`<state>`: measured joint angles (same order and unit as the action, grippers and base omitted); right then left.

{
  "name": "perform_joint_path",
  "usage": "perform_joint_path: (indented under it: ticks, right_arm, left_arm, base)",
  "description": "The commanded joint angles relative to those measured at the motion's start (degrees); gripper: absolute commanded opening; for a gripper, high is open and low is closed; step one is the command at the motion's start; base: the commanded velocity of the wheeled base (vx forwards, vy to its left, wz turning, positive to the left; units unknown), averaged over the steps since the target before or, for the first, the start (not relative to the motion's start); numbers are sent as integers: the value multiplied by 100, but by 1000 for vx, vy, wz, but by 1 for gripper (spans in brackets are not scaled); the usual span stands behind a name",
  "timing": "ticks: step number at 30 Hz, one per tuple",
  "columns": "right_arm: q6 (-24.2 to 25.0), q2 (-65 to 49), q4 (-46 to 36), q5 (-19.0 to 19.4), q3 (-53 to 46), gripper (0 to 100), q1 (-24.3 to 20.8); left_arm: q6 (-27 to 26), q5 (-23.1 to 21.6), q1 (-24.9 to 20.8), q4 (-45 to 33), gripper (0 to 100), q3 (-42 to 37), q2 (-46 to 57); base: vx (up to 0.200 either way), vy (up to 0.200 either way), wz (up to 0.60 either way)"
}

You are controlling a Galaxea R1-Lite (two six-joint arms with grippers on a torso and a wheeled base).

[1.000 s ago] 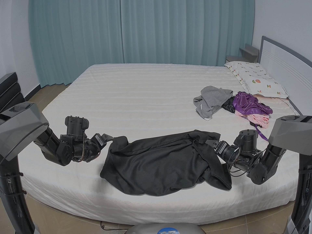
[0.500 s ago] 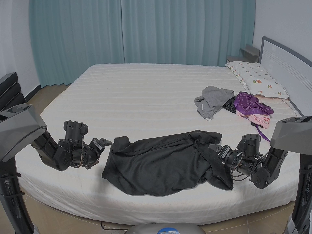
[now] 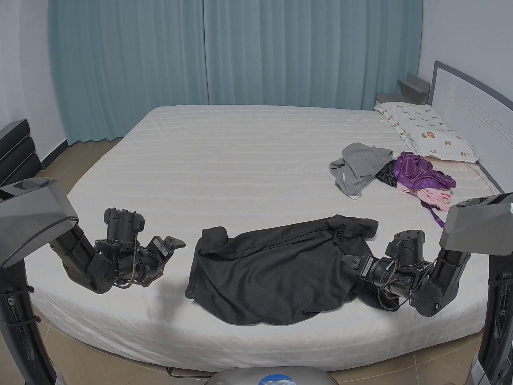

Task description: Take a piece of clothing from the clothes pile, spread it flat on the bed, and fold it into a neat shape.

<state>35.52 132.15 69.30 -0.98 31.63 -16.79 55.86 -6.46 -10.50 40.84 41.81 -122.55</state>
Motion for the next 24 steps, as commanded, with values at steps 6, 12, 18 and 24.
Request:
perform_joint_path:
  ticks: [6, 12, 18, 24]
  right_arm:
    - [-546, 496, -233, -184, 537, 100, 228]
    - [-784, 804, -523, -184, 836, 100, 228]
    - [-995, 909, -532, -193, 888, 0, 308]
    - [-942, 540, -470, -175, 827, 0, 642]
  left_arm:
    - [-5, 31, -181, 12, 100, -112, 3]
    - [-5, 48, -190, 12, 100, -103, 3]
    - [4, 48, -190, 12, 100, -103, -14]
    - [-13, 48, -234, 3, 100, -138, -67]
  base:
    - [0, 0, 0]
    - [0, 0, 0]
    - [0, 0, 0]
    - [0, 0, 0]
